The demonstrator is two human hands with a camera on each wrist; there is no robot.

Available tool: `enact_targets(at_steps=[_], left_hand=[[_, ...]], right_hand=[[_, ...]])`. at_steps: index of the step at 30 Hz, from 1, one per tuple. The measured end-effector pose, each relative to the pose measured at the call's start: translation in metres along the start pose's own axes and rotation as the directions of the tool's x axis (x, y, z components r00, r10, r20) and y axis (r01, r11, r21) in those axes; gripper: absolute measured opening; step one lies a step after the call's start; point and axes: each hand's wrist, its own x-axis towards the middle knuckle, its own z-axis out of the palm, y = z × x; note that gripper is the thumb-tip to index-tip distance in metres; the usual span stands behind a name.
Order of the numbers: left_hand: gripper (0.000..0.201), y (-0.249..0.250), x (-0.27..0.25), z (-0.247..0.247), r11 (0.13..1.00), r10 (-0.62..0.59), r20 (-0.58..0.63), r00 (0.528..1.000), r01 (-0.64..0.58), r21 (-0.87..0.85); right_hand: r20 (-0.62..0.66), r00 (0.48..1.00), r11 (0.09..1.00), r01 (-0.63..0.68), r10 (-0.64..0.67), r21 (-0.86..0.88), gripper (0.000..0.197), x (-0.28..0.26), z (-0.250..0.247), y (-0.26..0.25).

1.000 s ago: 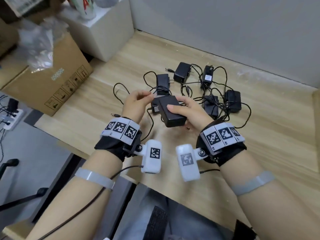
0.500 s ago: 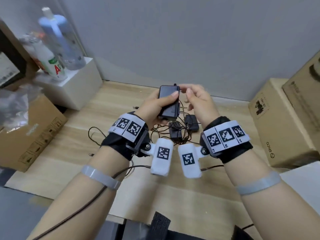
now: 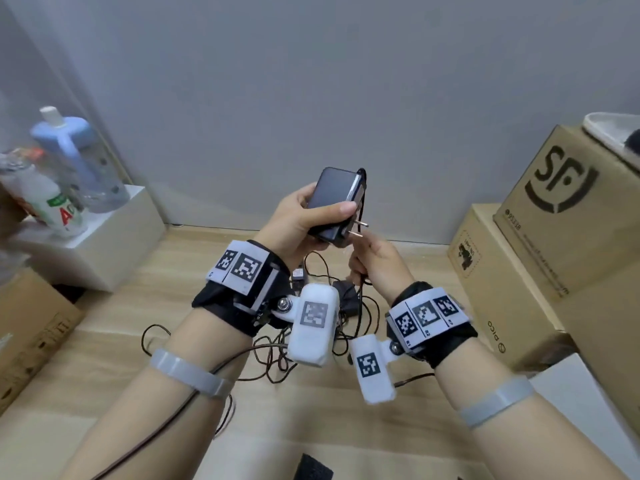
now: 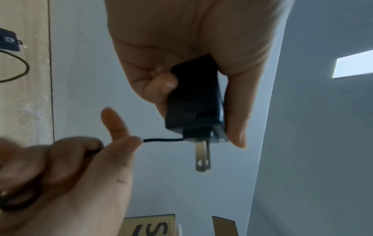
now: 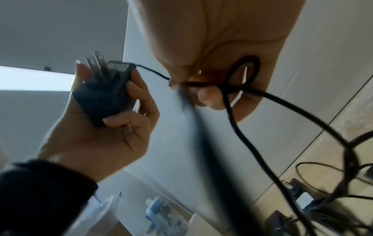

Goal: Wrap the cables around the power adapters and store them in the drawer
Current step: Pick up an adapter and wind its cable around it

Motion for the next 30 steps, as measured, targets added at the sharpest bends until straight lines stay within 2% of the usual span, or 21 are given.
enact_targets(at_steps=[2, 5, 8, 10, 13, 19, 22, 25, 30], left_hand=[[0.055, -0.003, 0.005, -0.004, 0.999, 0.011, -0.057, 0.998, -0.014, -0.045], [0.059, -0.008, 0.008, -0.008, 0.996, -0.01, -0.058, 0.998, 0.005, -0.09], [0.053, -0.015, 0.012, -0.007, 0.996, -0.039, -0.073, 0.997, 0.033, -0.084], [0.047, -0.021, 0.015, -0.008, 0.997, -0.041, -0.097, 0.994, 0.035, -0.066], [0.041, -0.025, 0.018, -0.011, 0.999, -0.038, -0.121, 0.992, 0.039, 0.009], [0.042, -0.03, 0.019, -0.017, 0.998, -0.051, -0.127, 0.991, 0.057, 0.041], [0.04, -0.033, 0.018, -0.016, 0.998, -0.039, -0.103, 0.994, 0.045, 0.052], [0.038, -0.037, 0.017, -0.014, 0.999, -0.039, -0.068, 0.997, 0.041, 0.017], [0.043, -0.041, 0.021, -0.015, 0.997, 0.008, -0.081, 0.997, -0.003, 0.072]], right_hand=[[-0.026, 1.0, 0.996, 0.006, -0.008, -0.085, 0.032, 0.001, -0.002, 0.009], [-0.011, 0.999, 0.971, -0.054, 0.053, -0.231, 0.03, 0.005, -0.007, 0.018], [0.027, 0.997, 0.955, -0.066, 0.077, -0.289, 0.028, 0.007, -0.008, 0.022], [0.039, 0.997, 0.939, -0.045, 0.061, -0.342, 0.019, 0.006, -0.005, 0.019], [0.037, 0.999, 0.901, -0.008, 0.026, -0.433, 0.028, 0.006, 0.001, 0.013], [-0.049, 0.998, 0.961, -0.052, 0.04, -0.272, 0.021, 0.006, 0.0, 0.008], [0.028, 0.993, 0.967, -0.108, 0.118, -0.233, 0.021, 0.007, 0.004, 0.009], [0.081, 0.979, 0.946, -0.158, 0.187, -0.283, 0.023, 0.007, 0.008, 0.008], [0.165, 0.959, 0.919, -0.158, 0.229, -0.36, 0.014, 0.005, 0.007, 0.007]])
